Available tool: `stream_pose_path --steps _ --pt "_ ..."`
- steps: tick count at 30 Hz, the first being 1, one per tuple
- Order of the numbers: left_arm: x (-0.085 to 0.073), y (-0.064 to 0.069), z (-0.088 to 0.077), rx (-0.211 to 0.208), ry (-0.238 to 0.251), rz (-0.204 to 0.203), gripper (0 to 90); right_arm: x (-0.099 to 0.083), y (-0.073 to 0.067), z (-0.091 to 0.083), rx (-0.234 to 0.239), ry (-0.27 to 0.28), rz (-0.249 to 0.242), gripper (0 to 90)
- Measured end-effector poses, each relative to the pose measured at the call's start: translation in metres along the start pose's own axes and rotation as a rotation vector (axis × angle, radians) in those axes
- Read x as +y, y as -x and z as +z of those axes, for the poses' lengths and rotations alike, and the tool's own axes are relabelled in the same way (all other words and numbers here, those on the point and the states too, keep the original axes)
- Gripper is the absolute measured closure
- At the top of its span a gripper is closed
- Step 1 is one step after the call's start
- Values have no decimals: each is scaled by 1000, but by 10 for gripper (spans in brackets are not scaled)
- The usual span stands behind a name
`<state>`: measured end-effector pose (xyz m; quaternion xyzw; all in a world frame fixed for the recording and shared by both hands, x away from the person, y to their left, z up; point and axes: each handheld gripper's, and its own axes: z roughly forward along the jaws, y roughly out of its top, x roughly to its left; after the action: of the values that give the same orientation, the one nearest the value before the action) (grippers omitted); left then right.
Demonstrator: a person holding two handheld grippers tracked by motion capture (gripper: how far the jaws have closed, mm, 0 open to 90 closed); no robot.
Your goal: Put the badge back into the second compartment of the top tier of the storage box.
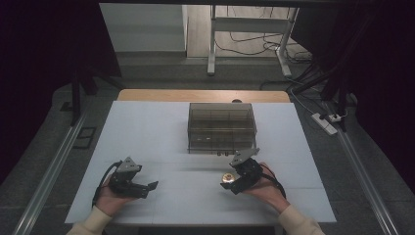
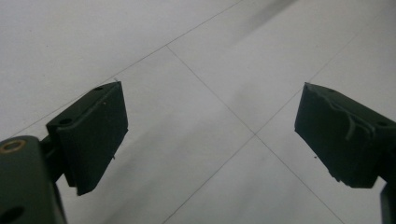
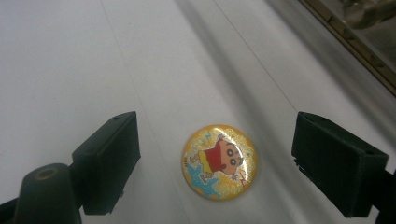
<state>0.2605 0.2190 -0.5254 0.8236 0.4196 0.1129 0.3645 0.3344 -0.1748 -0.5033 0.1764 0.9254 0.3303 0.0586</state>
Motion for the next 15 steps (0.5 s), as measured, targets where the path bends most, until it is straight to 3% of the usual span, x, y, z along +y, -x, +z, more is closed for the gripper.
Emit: stream_pose_path --steps 15 --pt "0 0 0 1 3 -5 98 6 1 13 14 -119 -10 192"
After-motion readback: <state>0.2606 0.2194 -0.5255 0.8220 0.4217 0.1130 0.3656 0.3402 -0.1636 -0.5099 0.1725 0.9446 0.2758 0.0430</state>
